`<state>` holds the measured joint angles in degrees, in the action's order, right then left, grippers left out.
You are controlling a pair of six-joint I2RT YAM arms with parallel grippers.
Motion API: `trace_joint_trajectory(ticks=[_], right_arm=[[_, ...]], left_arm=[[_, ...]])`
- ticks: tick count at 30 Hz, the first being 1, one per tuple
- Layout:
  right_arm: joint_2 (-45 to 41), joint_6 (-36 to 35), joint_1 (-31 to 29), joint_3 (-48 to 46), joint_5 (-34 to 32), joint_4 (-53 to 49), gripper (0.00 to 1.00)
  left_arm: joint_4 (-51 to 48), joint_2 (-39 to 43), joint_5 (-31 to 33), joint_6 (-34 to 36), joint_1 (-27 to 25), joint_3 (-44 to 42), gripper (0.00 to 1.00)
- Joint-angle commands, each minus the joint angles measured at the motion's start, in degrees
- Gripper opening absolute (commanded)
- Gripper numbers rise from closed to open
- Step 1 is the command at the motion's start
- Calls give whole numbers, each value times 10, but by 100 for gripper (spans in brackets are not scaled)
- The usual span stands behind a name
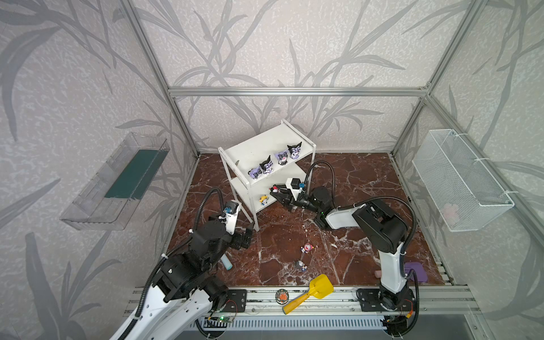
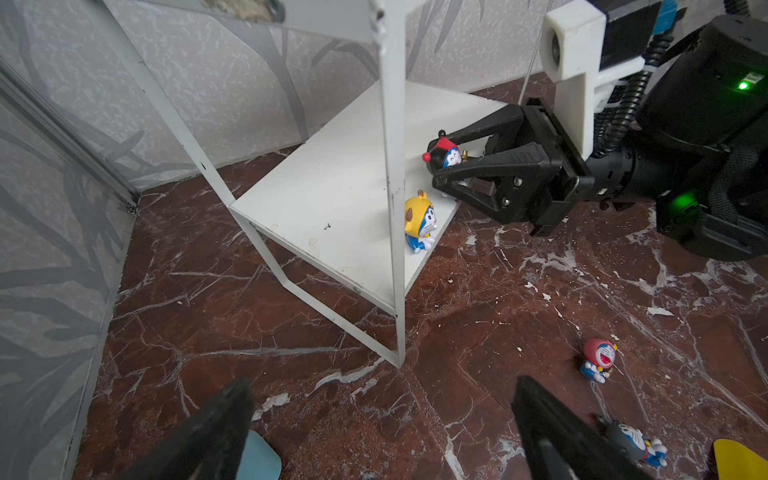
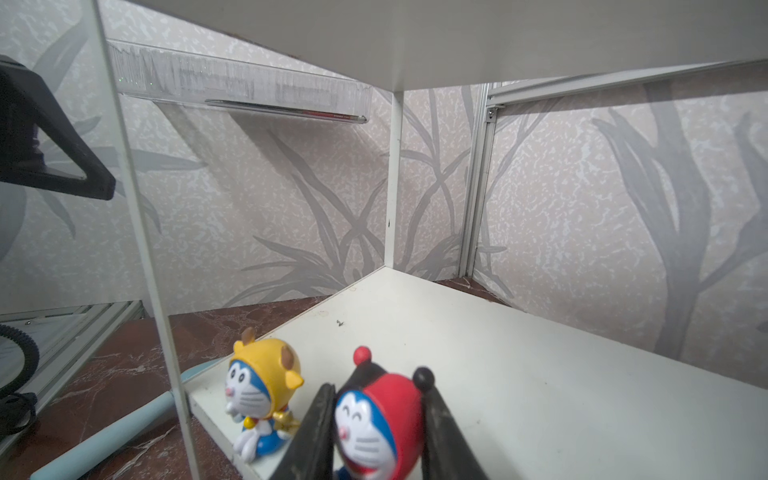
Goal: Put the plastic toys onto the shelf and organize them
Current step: 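Lower the red Doraemon beside the yellow Doraemon on the lower shelf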
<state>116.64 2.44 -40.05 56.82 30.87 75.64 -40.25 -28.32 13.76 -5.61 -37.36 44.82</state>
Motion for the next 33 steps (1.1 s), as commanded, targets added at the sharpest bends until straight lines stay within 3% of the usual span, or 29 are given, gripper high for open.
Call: trace_joint_trajectory(ticks=[1,33], right_arm=[[12,-14,5,-4,-16,0,24],[-4,-19,5,-22,-20,-14,35]], left_arm=[[7,-8,-5,3,5,-7,99],[9,-9,-12,2,11,-7,99]])
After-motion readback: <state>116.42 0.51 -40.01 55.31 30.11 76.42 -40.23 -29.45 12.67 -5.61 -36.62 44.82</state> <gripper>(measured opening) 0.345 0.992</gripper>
